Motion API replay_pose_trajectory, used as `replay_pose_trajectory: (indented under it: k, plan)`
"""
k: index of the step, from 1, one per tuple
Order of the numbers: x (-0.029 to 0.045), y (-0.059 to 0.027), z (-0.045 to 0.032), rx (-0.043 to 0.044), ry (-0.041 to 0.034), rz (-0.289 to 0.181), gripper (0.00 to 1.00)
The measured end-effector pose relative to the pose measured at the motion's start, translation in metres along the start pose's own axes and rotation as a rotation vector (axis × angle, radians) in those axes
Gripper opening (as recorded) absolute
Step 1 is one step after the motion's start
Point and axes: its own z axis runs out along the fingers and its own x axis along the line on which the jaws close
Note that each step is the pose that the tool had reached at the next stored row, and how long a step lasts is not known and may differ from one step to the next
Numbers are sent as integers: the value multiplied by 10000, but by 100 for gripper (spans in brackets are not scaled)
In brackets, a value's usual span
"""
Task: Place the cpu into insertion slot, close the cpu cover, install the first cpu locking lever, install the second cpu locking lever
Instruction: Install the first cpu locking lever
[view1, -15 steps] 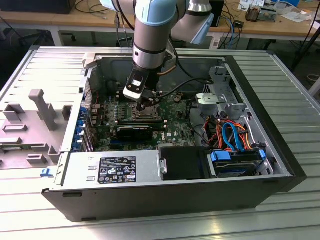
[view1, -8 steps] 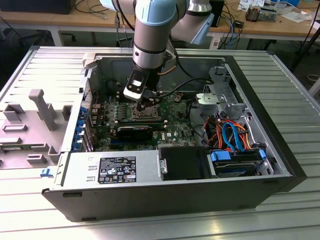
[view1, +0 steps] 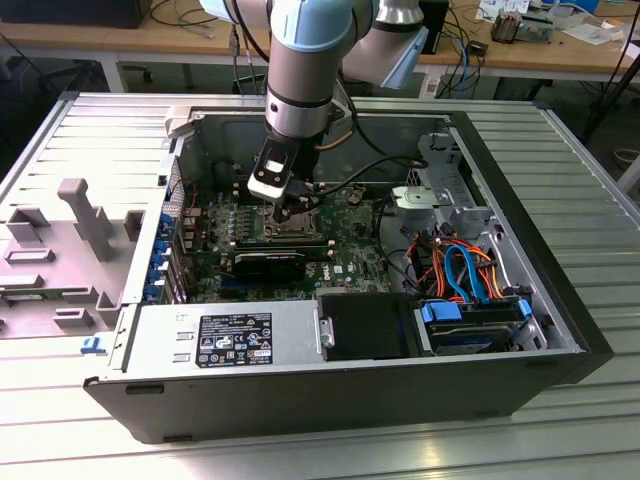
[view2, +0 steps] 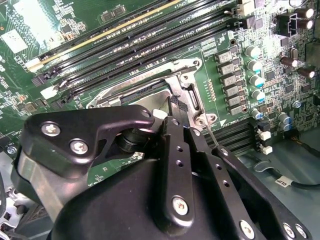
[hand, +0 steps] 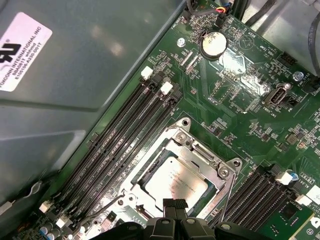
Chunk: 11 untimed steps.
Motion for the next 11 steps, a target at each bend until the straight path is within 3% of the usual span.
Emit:
replay_pose_trajectory:
  k: [11]
  plan:
    - [0, 0, 0, 13, -8, -147, 11]
